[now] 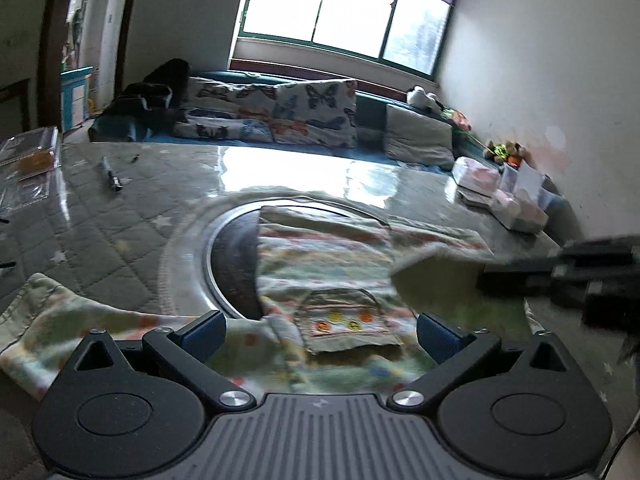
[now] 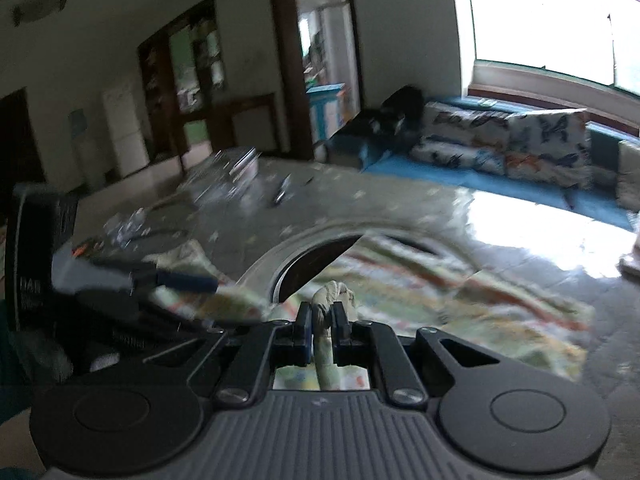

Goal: Fold clothes

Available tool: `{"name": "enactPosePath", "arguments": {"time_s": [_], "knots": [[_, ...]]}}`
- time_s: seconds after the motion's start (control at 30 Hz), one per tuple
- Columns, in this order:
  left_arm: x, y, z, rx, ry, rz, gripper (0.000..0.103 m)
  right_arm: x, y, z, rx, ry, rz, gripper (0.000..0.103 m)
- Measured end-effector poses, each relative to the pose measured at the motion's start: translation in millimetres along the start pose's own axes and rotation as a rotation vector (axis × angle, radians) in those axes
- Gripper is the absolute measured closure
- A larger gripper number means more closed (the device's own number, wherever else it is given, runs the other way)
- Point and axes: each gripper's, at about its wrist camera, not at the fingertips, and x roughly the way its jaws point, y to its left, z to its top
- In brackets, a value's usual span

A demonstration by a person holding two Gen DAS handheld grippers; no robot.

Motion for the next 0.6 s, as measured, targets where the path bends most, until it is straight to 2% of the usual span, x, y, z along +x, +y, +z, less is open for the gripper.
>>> {"name": "enactPosePath", "arguments": {"time_s": [0.07, 0.2, 0.27, 0.37, 0.6], "knots": [[-2, 3, -1, -0.007, -0.005, 0.005, 0.0, 2, 4, -3, -0.004, 0.009, 0.014, 0.084], [-2, -2, -1, 0.013, -0.004, -0.01, 0.0, -8, 1, 1, -0.012, -0.011, 0.0, 0.084], [-1, -8, -2, 0.031, -0.004, -0.028, 0.001, -16, -3, 1, -0.026, -0.007, -0.033, 0.082], [2, -23, -3, 0.065, -0.002, -0.068, 0.003, -25, -17, -4, -0.041, 0.025, -0.09, 0.082], [11, -51, -11, 0.145, 0.028, -0.135, 0.015, -34, -56, -48, -0.008, 0.173, -0.204, 0.082]]}}
